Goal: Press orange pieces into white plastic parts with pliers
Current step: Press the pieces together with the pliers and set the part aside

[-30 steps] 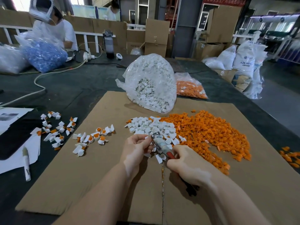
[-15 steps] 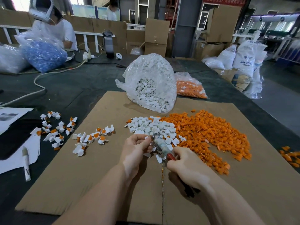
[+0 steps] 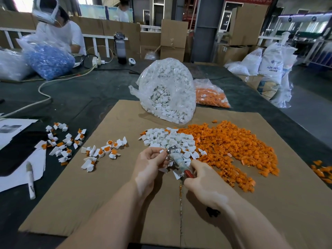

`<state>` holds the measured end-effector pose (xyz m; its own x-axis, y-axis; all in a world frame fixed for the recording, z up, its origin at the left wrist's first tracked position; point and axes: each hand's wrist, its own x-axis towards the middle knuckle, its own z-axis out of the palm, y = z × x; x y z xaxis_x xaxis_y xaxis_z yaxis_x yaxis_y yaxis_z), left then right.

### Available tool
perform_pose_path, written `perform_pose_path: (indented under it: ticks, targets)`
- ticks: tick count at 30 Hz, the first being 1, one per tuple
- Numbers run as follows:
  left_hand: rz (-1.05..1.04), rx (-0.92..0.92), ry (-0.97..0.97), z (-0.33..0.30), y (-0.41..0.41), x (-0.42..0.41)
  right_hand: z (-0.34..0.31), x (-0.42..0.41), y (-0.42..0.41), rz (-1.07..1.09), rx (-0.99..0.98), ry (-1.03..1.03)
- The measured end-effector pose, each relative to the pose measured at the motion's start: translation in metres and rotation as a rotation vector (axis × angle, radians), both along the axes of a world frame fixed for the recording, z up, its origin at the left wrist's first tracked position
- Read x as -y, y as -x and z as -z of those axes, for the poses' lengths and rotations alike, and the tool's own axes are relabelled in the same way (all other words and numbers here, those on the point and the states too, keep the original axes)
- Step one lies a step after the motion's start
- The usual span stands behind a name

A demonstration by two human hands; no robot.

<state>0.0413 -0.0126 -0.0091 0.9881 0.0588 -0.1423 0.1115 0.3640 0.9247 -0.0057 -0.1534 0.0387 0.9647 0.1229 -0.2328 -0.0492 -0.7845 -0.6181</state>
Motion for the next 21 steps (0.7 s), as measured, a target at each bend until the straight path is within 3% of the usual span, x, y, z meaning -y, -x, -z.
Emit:
perform_pose_path:
  ticks: [10,21]
  targets:
    - [0.001,-0.015,0.075,0.001,-0.001,-0.001,-0.007,0.0,-0.001,-0.002,-0.094,-0.063]
    - [-0.038,-0.015,0.061,0.004,-0.003,-0.001,0.013,-0.001,0.0,0.041,0.097,-0.071]
